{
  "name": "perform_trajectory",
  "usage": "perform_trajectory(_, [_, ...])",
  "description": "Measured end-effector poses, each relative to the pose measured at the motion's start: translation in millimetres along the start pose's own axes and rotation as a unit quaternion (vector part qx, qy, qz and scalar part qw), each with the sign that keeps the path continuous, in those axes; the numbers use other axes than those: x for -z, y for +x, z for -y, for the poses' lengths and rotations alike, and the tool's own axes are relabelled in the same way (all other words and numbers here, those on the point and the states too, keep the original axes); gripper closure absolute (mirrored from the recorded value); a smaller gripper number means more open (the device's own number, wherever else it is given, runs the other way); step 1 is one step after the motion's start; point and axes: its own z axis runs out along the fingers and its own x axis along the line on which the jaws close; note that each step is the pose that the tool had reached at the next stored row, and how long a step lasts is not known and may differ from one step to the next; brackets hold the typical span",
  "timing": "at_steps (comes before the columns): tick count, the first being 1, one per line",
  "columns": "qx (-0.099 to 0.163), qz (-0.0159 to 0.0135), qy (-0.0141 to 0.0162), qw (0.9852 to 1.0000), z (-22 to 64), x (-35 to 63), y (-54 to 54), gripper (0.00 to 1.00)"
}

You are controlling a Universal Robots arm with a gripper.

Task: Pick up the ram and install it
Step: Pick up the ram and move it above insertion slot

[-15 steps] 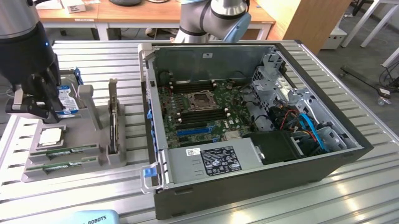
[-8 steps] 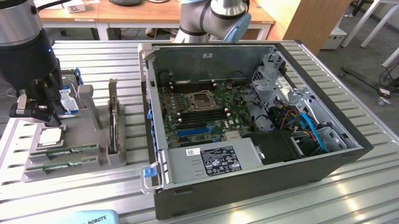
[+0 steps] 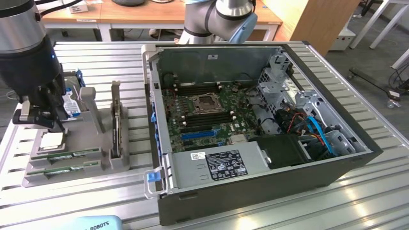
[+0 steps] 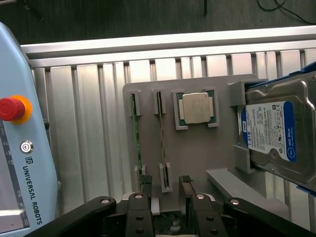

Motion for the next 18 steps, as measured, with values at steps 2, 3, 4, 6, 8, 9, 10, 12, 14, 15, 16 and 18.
perform_trajectory(2, [0.0, 0.0, 0.0, 1.0, 0.1, -1.7, 0.0, 0.65])
perform_trajectory(3, [0.0, 0.0, 0.0, 1.0, 0.1, -2.6, 0.0, 0.65])
perform_trajectory(4, [0.0, 0.0, 0.0, 1.0, 0.2, -3.4, 0.1, 0.65])
perform_trajectory(6, [0.0, -0.0001, -0.0001, 1.0, 0.2, -4.4, 0.1, 0.65])
perform_trajectory(8, [0.0, 0.0, 0.0, 1.0, 0.3, -5.6, 0.1, 0.65])
perform_trajectory(9, [0.0, 0.0, 0.0, 1.0, 0.3, -6.4, 0.1, 0.65])
perform_trajectory(10, [0.0, 0.0, 0.0, 1.0, 0.3, -7.3, 0.1, 0.65])
perform_trajectory(12, [0.0, 0.0, 0.0001, 1.0, 0.4, -9.1, 0.2, 0.65])
perform_trajectory(14, [0.0, 0.0, 0.0, 1.0, 0.5, -10.6, 0.2, 0.65])
perform_trajectory(15, [0.0, -0.0001, 0.0, 1.0, 0.5, -11.1, 0.2, 0.65])
perform_trajectory(16, [0.0, -0.0002, 0.0, 1.0, 0.6, -11.6, 0.3, 0.65])
perform_trajectory(18, [0.0, -0.0003, 0.0, 1.0, 0.6, -12.6, 0.3, 0.65])
